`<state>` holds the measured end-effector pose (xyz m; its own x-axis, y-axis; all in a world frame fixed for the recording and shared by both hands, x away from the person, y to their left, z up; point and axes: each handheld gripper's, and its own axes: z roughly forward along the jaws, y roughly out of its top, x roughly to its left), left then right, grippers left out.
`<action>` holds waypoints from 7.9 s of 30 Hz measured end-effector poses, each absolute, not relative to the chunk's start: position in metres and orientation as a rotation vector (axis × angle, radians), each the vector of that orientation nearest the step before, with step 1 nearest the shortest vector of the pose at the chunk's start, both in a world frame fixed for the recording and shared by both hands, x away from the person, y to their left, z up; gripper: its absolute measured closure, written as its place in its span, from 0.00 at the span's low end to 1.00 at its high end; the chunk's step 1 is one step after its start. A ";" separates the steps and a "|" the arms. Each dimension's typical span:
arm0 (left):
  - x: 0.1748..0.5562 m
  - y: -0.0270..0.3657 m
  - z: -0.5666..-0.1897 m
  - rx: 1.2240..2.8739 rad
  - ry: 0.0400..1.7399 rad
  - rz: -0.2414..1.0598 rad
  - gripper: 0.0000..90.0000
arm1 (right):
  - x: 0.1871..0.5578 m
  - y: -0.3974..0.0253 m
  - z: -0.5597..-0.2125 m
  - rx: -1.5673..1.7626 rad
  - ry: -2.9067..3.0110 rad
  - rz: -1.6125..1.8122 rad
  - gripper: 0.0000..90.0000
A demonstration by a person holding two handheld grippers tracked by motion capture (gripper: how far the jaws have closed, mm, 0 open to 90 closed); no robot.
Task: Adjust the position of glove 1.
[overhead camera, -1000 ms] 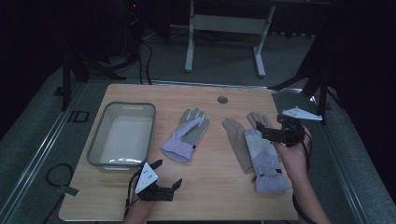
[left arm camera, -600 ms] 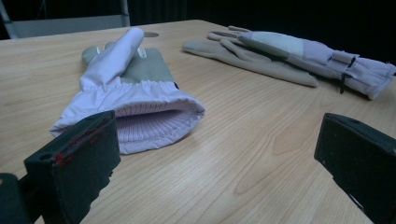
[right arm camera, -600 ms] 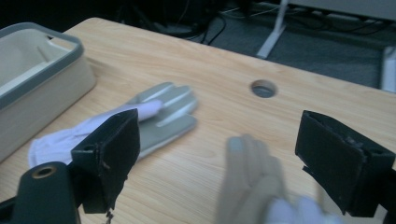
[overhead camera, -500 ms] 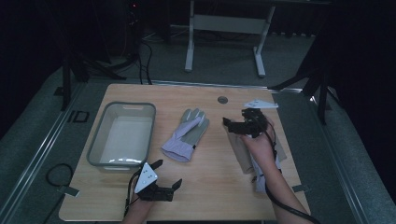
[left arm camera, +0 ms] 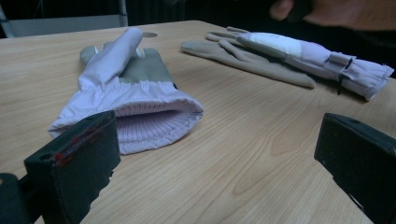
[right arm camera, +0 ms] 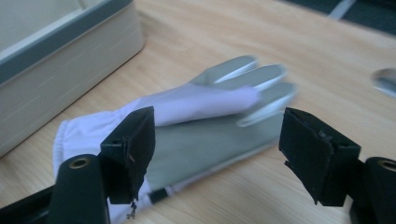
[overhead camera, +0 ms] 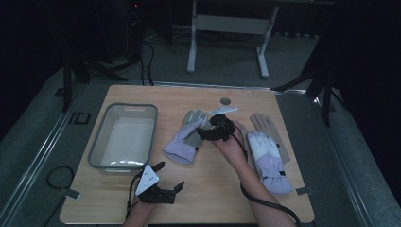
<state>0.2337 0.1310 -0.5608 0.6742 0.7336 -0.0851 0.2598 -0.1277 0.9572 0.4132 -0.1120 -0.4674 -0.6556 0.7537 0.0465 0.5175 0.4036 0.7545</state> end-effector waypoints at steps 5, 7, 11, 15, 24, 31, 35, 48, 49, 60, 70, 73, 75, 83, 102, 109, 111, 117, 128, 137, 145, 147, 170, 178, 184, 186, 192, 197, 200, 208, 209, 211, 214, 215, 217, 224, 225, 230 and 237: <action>0.234 0.131 -0.561 1.696 0.810 0.494 0.00 | 0.421 -0.091 -0.490 1.107 2.428 1.078 0.36; 0.234 0.131 -0.561 1.697 0.808 0.496 0.00 | 0.423 -0.086 -0.498 1.113 2.448 1.064 0.38; 0.233 0.131 -0.561 1.702 0.808 0.500 0.00 | 0.428 -0.078 -0.512 1.134 2.468 1.034 0.45; 0.234 0.131 -0.561 1.703 0.811 0.498 0.00 | 0.432 -0.072 -0.526 1.151 2.484 1.006 0.47; 0.234 0.130 -0.561 1.706 0.812 0.499 0.00 | 0.430 -0.067 -0.543 1.109 2.485 0.959 0.62; 0.234 0.130 -0.561 1.706 0.812 0.501 0.00 | 0.431 -0.065 -0.542 1.108 2.506 0.933 0.94; 0.234 0.130 -0.561 1.705 0.815 0.498 0.00 | 0.433 -0.067 -0.538 1.128 2.516 0.939 0.99; 0.234 0.130 -0.561 1.702 0.823 0.502 0.00 | 0.414 -0.100 -0.493 1.005 2.480 1.054 1.00; 0.234 0.130 -0.561 1.702 0.825 0.501 0.00 | 0.411 -0.103 -0.489 0.990 2.476 1.067 1.00; 0.234 0.129 -0.561 1.702 0.827 0.511 0.00 | 0.367 -0.145 -0.455 0.872 2.513 1.185 1.00; 0.233 0.128 -0.561 1.710 0.821 0.517 0.00 | 0.359 -0.178 -0.497 0.901 2.588 1.069 1.00; 0.234 0.128 -0.561 1.712 0.822 0.516 0.00 | 0.365 -0.185 -0.509 0.911 2.629 1.068 1.00; 0.234 0.128 -0.561 1.712 0.821 0.516 0.00 | 0.371 -0.186 -0.516 0.919 2.668 1.064 1.00; 0.234 0.128 -0.561 1.711 0.820 0.517 0.00 | 0.391 -0.182 -0.528 0.956 2.668 0.988 0.99; 0.234 0.128 -0.561 1.712 0.820 0.520 0.00 | 0.392 -0.202 -0.499 0.945 2.622 1.049 0.70; 0.234 0.128 -0.561 1.711 0.826 0.520 0.00 | 0.375 -0.235 -0.473 0.934 2.549 1.071 0.63; 0.234 0.128 -0.561 1.710 0.827 0.520 0.00 | 0.370 -0.241 -0.470 0.918 2.544 1.056 0.63; 0.234 0.128 -0.561 1.710 0.828 0.520 0.00 | 0.353 -0.265 -0.464 0.916 2.536 1.004 0.63; 0.234 0.128 -0.561 1.708 0.832 0.516 0.00 | 0.333 -0.324 -0.468 1.017 2.473 0.918 0.63; 0.234 0.129 -0.561 1.702 0.833 0.517 0.00 | 0.326 -0.348 -0.497 1.106 2.487 0.892 0.61; 0.235 0.129 -0.561 1.703 0.838 0.516 0.00 | 0.333 -0.353 -0.509 1.143 2.482 0.888 0.58; 0.234 0.129 -0.561 1.704 0.837 0.518 0.00 | 0.338 -0.351 -0.516 1.146 2.522 0.856 0.57; 0.233 0.127 -0.561 1.709 0.839 0.538 0.00 | 0.313 -0.345 -0.491 1.292 2.347 0.961 0.89; 0.233 0.127 -0.561 1.706 0.839 0.538 0.00 | 0.312 -0.330 -0.446 1.250 2.293 1.031 0.89; 0.234 0.127 -0.561 1.706 0.842 0.539 0.00 | 0.321 -0.308 -0.423 1.211 2.284 1.040 0.89; 0.234 0.127 -0.561 1.704 0.844 0.536 0.00 | 0.323 -0.298 -0.416 1.190 2.289 1.038 0.89; 0.234 0.127 -0.561 1.705 0.845 0.533 0.00 | 0.334 -0.265 -0.400 1.159 2.311 1.058 0.89; 0.234 0.127 -0.561 1.705 0.844 0.534 0.00 | 0.341 -0.237 -0.401 1.160 2.348 1.053 0.89; 0.234 0.128 -0.560 1.706 0.844 0.531 0.00 | 0.342 -0.223 -0.406 1.182 2.374 1.062 0.89; 0.234 0.127 -0.560 1.706 0.846 0.532 0.00 | 0.346 -0.185 -0.425 1.194 2.402 1.011 0.89; 0.234 0.128 -0.560 1.707 0.846 0.533 0.00 | 0.346 -0.182 -0.428 1.199 2.401 0.990 0.89; 0.234 0.128 -0.560 1.706 0.847 0.531 0.00 | 0.349 -0.176 -0.435 1.218 2.406 0.978 0.89; 0.234 0.127 -0.560 1.707 0.847 0.531 0.00 | 0.354 -0.167 -0.447 1.244 2.416 0.938 0.89; 0.234 0.127 -0.560 1.706 0.846 0.533 0.00 | 0.356 -0.165 -0.451 1.249 2.418 0.924 0.89; 0.234 0.127 -0.561 1.705 0.845 0.532 0.00 | 0.358 -0.162 -0.458 1.250 2.421 0.894 0.89; 0.234 0.128 -0.560 1.709 0.844 0.528 0.00 | 0.366 -0.158 -0.479 1.279 2.412 0.823 0.88; 0.234 0.128 -0.560 1.709 0.844 0.528 0.00 | 0.367 -0.157 -0.481 1.284 2.415 0.819 0.88; 0.234 0.127 -0.560 1.710 0.843 0.527 0.00 | 0.371 -0.153 -0.495 1.277 2.442 0.799 0.86; 0.235 0.127 -0.560 1.712 0.844 0.525 0.00 | 0.369 -0.150 -0.502 1.234 2.491 0.839 0.86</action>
